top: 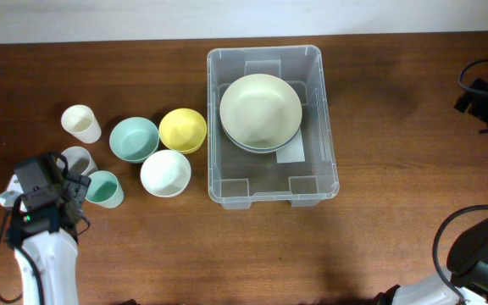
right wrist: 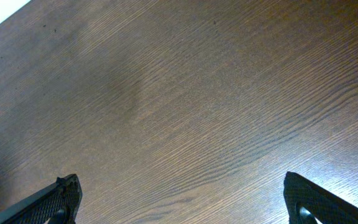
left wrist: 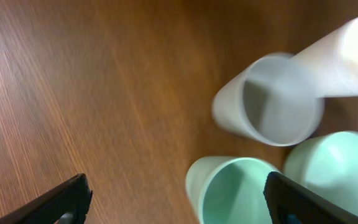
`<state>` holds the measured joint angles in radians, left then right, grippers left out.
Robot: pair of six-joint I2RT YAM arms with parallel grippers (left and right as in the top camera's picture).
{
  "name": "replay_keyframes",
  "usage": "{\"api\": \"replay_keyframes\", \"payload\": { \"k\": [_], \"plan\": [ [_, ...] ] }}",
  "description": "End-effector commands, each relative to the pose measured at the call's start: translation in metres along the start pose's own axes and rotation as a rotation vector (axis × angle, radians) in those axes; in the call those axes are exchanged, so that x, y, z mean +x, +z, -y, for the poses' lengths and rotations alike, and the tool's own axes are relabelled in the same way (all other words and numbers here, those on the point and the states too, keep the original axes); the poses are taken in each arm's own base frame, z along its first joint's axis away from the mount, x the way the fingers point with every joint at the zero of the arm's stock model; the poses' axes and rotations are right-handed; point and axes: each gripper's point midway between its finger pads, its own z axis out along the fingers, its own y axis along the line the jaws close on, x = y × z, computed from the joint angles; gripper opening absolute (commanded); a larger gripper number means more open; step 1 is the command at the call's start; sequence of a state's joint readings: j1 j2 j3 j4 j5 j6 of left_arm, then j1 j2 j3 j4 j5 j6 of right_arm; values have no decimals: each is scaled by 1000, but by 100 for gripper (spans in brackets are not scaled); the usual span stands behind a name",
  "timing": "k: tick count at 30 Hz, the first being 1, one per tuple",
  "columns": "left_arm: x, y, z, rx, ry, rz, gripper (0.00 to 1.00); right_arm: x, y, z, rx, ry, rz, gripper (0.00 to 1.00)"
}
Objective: Pack container
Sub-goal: 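Move the left gripper down to the mint cup's rim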
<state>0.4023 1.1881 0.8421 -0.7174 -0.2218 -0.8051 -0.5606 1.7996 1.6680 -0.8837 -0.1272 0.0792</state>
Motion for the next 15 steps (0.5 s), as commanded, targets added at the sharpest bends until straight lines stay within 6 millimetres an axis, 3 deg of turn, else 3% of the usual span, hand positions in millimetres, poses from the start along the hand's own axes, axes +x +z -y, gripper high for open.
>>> {"api": "replay_keyframes", "payload": {
  "k": [1, 7, 12, 15],
  "plan": [
    [24, 18, 9, 34, -9, -156, 90, -9, -14, 0, 6, 1, 40, 99],
    [41, 45, 11, 1, 2, -245, 90, -9, -14, 0, 6, 1, 39, 99],
    [49, 54, 18, 43, 97, -288, 89, -9, -14, 0, 6, 1, 39, 99],
    [49, 57, 19, 42, 106, -286, 75, -9, -14, 0, 6, 1, 39, 99]
  ]
}}
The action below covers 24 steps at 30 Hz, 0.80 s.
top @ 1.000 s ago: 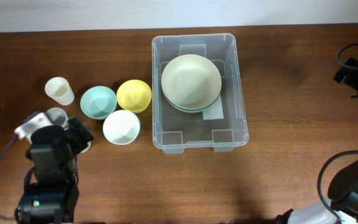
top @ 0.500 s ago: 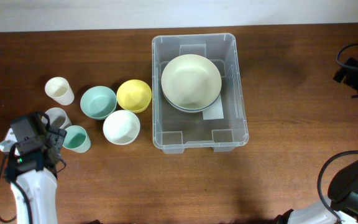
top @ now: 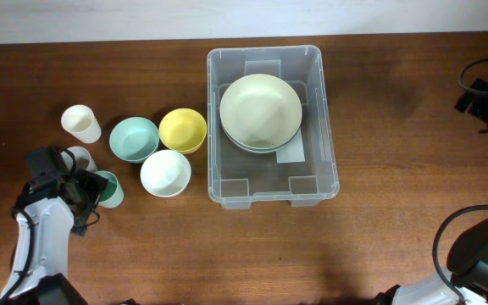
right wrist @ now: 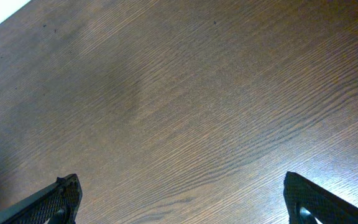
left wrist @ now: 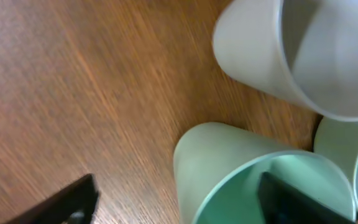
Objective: Pack container
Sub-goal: 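Move the left gripper down to the mint cup's rim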
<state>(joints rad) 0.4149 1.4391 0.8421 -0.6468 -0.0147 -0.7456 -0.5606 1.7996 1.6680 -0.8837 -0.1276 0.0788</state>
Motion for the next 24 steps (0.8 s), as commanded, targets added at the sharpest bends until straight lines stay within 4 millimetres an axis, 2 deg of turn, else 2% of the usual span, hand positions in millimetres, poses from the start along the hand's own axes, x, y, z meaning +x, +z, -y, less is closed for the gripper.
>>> {"api": "replay_keyframes", "payload": {
  "k": [1, 2, 4, 9, 11, 12, 13, 15, 16, 20, 24],
  "plan": [
    [0, 3, 4, 19, 40, -17, 67, -9, -14, 0, 7, 1, 39, 99],
    [0, 6, 4, 17, 40, -18, 57, -9, -14, 0, 7, 1, 40, 99],
    [-1, 10, 5, 16, 40, -19, 50, -9, -14, 0, 7, 1, 40, 99],
    [3, 23, 1, -11, 39, -49, 49, -9, -14, 0, 7, 1, 39, 99],
    [5, 26, 0, -21, 40, -61, 44, -9, -14, 0, 7, 1, 40, 99],
    [6, 27, -1, -23, 39, -64, 33, -9, -14, 0, 7, 1, 40, 99],
    [6, 27, -1, -24, 39, -65, 27, -9, -14, 0, 7, 1, 39, 99],
    [6, 27, -1, -24, 39, -66, 8, -9, -14, 0, 7, 1, 39, 99],
    [7, 27, -1, -24, 39, -67, 3, -9, -14, 0, 7, 1, 39, 99],
    [8, 21, -2, -23, 39, -69, 1, -9, -14, 0, 7, 1, 39, 99],
    [7, 4, -2, -5, 39, -49, 1, -9, -14, 0, 7, 1, 40, 99]
  ]
}}
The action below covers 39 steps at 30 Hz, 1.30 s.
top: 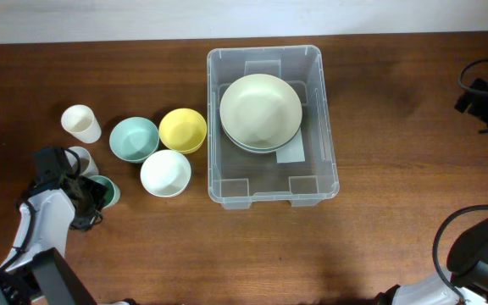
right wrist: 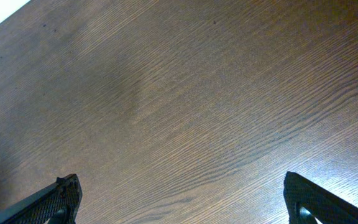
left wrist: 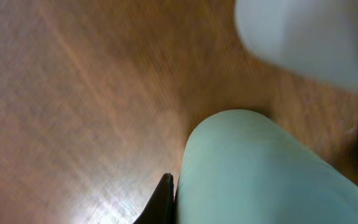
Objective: Pack container
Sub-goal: 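Move the left gripper down to the mint cup's rim, then grasp the mint cup rim with the left gripper and lift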
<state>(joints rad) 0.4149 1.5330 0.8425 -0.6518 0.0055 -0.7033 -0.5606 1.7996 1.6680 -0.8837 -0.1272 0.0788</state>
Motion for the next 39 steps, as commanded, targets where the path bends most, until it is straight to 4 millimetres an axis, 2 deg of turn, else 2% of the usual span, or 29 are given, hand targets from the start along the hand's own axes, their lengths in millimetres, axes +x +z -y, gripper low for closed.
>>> {"api": "replay_keyframes", "payload": {
  "k": [1, 6, 9, 11, 14, 17, 18, 21, 26, 30, 34, 39],
  "plan": [
    [-6, -25, 6, 55, -3, 51, 1, -9, -14, 0, 6, 1, 39, 99],
    [-12, -74, 15, 158, 2, 152, 1, -9, -14, 0, 6, 1, 39, 99],
    [-13, -112, 30, 297, 15, 223, 1, -9, -14, 0, 6, 1, 39, 99],
    [-12, -145, 46, 440, 53, 280, 1, -9, -14, 0, 6, 1, 39, 99],
    [-5, -193, 73, 658, 190, 362, 1, -9, -14, 0, 6, 1, 39, 99],
    [4, -232, 90, 826, 267, 416, 1, -9, -14, 0, 6, 1, 39, 99],
    [10, -251, 98, 907, 310, 442, 1, -9, -14, 0, 6, 1, 39, 99],
    [24, -278, 113, 1030, 431, 475, 1, -9, -14, 0, 6, 1, 39, 99],
    [62, -304, 142, 1196, 647, 457, 1, -9, -14, 0, 6, 1, 39, 99],
    [93, -309, 164, 1264, 831, 463, 1, -9, -14, 0, 6, 1, 39, 99],
    [135, -304, 191, 1335, 1019, 419, 1, -9, -14, 0, 6, 1, 39, 99],
    [181, -275, 228, 1357, 1136, 327, 1, -9, -14, 0, 6, 1, 39, 99]
  ]
}}
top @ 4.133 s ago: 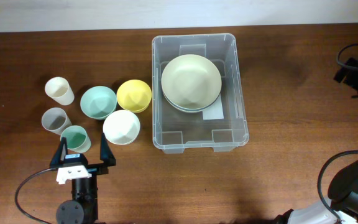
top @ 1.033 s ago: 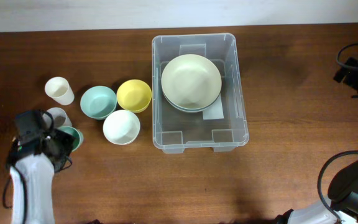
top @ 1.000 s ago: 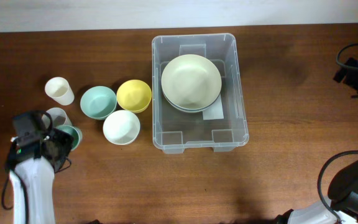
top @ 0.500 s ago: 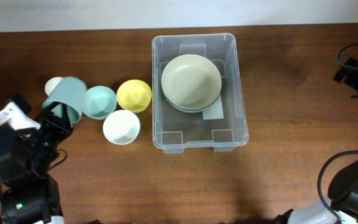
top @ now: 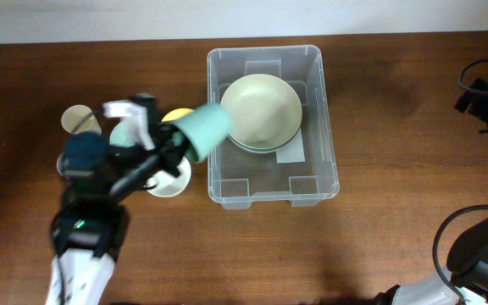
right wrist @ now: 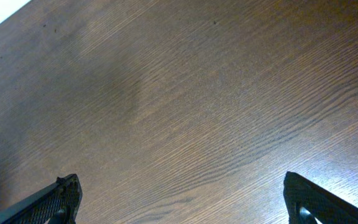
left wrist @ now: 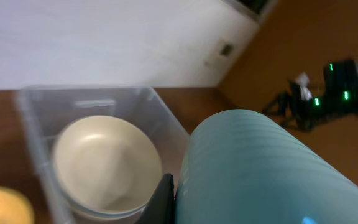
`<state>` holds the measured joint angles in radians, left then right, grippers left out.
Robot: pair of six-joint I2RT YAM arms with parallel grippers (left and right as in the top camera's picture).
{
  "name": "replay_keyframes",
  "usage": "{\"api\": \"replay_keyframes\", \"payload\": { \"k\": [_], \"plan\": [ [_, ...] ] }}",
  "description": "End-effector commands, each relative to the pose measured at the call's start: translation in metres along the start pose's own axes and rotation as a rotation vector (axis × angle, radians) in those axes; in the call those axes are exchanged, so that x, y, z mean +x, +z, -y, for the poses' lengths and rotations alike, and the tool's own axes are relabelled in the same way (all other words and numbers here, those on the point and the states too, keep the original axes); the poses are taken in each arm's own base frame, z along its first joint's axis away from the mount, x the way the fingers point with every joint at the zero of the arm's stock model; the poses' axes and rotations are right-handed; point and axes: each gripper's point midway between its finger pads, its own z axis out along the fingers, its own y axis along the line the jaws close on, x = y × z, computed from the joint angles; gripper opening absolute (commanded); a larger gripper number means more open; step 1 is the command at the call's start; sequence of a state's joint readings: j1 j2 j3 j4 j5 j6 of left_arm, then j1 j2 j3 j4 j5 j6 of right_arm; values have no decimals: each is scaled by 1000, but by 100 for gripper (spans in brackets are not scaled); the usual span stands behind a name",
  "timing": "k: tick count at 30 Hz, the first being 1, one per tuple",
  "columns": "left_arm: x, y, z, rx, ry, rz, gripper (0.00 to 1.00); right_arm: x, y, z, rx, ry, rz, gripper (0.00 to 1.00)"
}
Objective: Pack container
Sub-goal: 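Grasp the mint cup rim with the left gripper and lift, then carry the mint cup into the container's front right corner and release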
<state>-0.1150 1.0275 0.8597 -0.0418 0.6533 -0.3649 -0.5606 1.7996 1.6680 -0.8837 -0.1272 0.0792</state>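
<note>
A teal cup (top: 204,126) hangs on its side in the air by the left wall of the clear plastic container (top: 327,127), and my left gripper (top: 179,141) is shut on it. In the left wrist view the cup (left wrist: 260,168) fills the lower right, one dark fingertip (left wrist: 164,198) pressed against its side; the other finger is hidden. Cream plates (top: 261,110) lie stacked in the container's far half. My right gripper (right wrist: 185,208) stands open over bare wood at the far right, holding nothing.
Left of the container sit a yellow bowl (top: 173,117), a white bowl (top: 169,184), a teal bowl (top: 119,135) and a cream cup (top: 78,119), all partly covered by my raised left arm. The container's near half holds only a label (top: 292,151).
My left gripper held the teal cup low on the table at the far left. Now it holds the cup lifted and tipped beside the container's left wall. The right arm has not moved.
My left gripper was open just short of the teal and grey cups. Then its fingers stood either side of the teal cup, then shut on it at table level. Now the cup is up in the air next to the container. The right gripper stayed open throughout.
</note>
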Motion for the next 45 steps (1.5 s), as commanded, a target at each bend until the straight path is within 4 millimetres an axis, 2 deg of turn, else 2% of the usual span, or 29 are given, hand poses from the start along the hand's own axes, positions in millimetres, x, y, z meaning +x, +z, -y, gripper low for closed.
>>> {"api": "replay_keyframes", "payload": {
  "k": [1, 4, 9, 13, 19, 23, 31, 38, 45],
  "plan": [
    [26, 44, 6, 50, 71, -76, 1, -9, -14, 0, 6, 1, 39, 99],
    [48, 72, 4, 55, 108, -127, 1, -9, -14, 0, 6, 1, 39, 99],
    [76, 106, 2, 10, 226, -238, 1, -9, -14, 0, 6, 1, 39, 99],
    [85, 123, 1, -90, 393, -324, 1, -9, -14, 0, 6, 1, 39, 99],
    [91, 143, 17, -157, 610, -395, 0, -9, -14, 0, 6, 1, 40, 99],
    [108, 154, 26, -129, 651, -426, 1, -9, -14, 0, 6, 1, 39, 99],
    [149, 173, 29, -89, 672, -501, 1, -9, -14, 0, 6, 1, 40, 99],
    [165, 178, 45, -48, 688, -518, 1, -9, -14, 0, 6, 1, 39, 99],
    [173, 177, 58, -19, 701, -526, 1, -9, -14, 0, 6, 1, 39, 99]
  ]
}}
